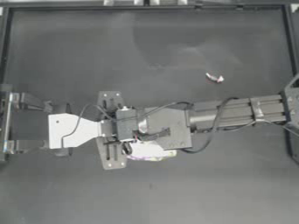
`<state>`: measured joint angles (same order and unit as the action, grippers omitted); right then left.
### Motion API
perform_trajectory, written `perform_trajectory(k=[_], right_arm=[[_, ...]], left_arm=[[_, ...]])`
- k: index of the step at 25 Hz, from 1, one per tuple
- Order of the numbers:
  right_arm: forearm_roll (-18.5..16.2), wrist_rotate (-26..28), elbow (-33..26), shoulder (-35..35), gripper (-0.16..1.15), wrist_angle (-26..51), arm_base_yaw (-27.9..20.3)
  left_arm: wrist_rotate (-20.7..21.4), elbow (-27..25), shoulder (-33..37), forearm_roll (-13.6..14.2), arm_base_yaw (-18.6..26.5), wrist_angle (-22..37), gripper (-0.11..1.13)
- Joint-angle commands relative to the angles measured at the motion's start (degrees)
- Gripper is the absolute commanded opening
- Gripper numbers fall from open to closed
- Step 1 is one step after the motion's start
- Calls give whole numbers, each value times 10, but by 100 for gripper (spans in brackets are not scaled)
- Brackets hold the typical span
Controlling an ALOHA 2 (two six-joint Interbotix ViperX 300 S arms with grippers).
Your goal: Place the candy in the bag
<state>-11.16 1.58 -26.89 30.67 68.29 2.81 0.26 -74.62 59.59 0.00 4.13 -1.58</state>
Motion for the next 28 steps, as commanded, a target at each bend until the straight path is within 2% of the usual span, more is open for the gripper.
perform_trajectory(k=[1, 8, 12, 20, 28], right_arm=[[-10, 0, -14, -13, 50, 1, 1], [-32, 0, -14, -14, 19, 6, 5], [-27, -5, -9, -21, 3, 5, 5], [-4, -6, 4, -44, 4, -11, 5], [4, 11, 95, -110, 4, -84, 5]], left_arm=[[0, 6, -3, -1, 1, -3, 100], [0, 5, -3, -1, 1, -3, 100], [-1, 3, -4, -1, 1, -3, 100], [-2, 3, -7, -4, 1, -4, 100], [-2, 4, -18, -15, 1, -7, 100]])
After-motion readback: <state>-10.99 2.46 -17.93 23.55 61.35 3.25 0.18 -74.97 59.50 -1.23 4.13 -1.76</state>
